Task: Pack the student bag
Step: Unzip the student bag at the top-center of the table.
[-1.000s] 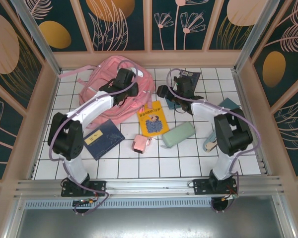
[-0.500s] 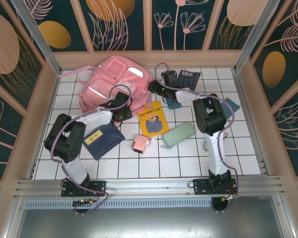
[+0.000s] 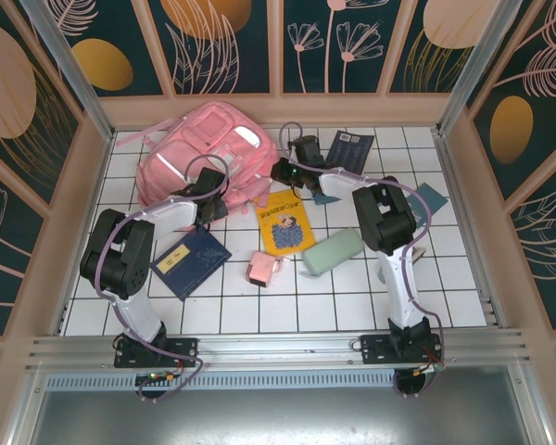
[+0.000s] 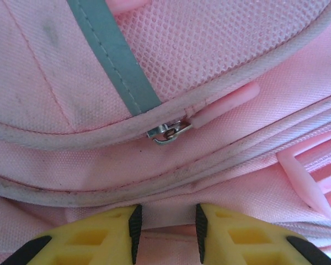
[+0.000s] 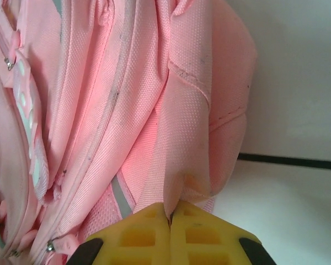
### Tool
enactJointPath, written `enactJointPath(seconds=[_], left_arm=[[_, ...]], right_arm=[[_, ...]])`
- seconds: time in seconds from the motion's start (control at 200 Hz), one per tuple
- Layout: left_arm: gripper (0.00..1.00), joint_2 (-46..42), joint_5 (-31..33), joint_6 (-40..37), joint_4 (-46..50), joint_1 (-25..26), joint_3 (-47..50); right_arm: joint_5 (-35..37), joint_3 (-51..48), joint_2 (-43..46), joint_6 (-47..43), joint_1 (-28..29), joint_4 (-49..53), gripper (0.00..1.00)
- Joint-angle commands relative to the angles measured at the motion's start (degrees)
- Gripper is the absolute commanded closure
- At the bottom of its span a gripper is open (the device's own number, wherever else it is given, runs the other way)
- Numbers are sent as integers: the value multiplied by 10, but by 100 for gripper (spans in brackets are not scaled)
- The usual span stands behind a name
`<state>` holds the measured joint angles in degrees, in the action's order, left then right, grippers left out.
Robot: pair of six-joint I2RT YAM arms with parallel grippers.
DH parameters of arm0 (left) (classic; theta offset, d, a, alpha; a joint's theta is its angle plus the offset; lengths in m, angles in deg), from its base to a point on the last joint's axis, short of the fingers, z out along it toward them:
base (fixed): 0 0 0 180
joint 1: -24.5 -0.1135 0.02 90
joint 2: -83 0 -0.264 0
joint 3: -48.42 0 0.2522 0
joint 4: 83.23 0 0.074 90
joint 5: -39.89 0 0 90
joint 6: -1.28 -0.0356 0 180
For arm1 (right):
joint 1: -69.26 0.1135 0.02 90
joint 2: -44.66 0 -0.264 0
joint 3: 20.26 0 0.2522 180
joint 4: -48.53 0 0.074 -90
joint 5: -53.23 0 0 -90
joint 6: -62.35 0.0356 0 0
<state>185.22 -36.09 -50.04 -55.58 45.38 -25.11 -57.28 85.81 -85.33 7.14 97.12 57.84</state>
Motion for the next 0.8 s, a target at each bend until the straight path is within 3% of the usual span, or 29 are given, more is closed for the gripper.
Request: enactJointPath(seconds=[0.0, 0.215, 0.375, 0.57, 0.67, 0.79], left_arm=[[64, 13, 69, -50, -11, -19, -15], [56, -16, -23, -51, -70, -14, 6], [54, -54, -32, -44, -130, 20, 53], [64, -53, -89, -53, -222, 57, 92], [66, -44, -84, -53, -234, 70, 87], [70, -23, -11, -53, -204, 73, 73]], right_arm=[[13, -36, 75, 23, -10, -19, 100], [26, -60, 83, 36, -11, -23, 100], [47, -68, 58, 27, -11, -36, 100], [72, -68, 43, 11, -10, -39, 100], [68, -56, 31, 12, -9, -34, 100], [64, -34, 14, 9, -4, -22, 100]])
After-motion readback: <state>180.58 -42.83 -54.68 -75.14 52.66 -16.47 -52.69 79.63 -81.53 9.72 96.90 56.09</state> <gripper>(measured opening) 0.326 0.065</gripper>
